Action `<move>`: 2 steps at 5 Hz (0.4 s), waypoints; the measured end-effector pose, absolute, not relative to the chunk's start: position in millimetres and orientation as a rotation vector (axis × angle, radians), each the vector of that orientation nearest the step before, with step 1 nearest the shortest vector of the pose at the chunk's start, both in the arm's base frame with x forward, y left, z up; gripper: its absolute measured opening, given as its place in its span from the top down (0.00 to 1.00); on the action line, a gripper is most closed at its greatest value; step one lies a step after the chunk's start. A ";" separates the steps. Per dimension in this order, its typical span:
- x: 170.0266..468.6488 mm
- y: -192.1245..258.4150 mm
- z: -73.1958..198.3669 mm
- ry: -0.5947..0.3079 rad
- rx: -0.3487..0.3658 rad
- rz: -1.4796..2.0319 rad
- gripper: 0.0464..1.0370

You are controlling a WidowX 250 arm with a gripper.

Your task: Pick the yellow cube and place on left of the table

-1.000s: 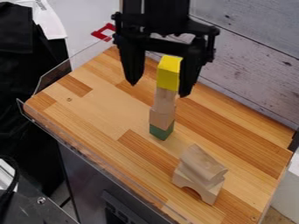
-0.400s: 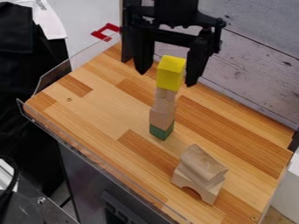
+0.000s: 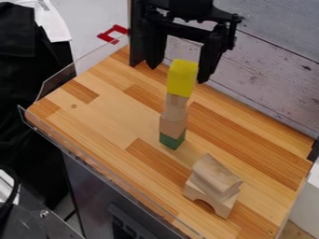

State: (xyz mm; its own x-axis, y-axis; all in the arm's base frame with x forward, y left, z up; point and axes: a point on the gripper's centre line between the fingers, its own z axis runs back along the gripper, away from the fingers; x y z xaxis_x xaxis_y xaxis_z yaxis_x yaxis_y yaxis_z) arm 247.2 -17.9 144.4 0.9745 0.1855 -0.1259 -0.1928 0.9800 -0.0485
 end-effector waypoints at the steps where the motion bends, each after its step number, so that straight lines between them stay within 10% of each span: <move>1: 250.5 -15.1 140.9 0.141 -0.048 0.189 0.04; 2: 253.0 -10.4 132.6 0.164 -0.052 0.208 0.04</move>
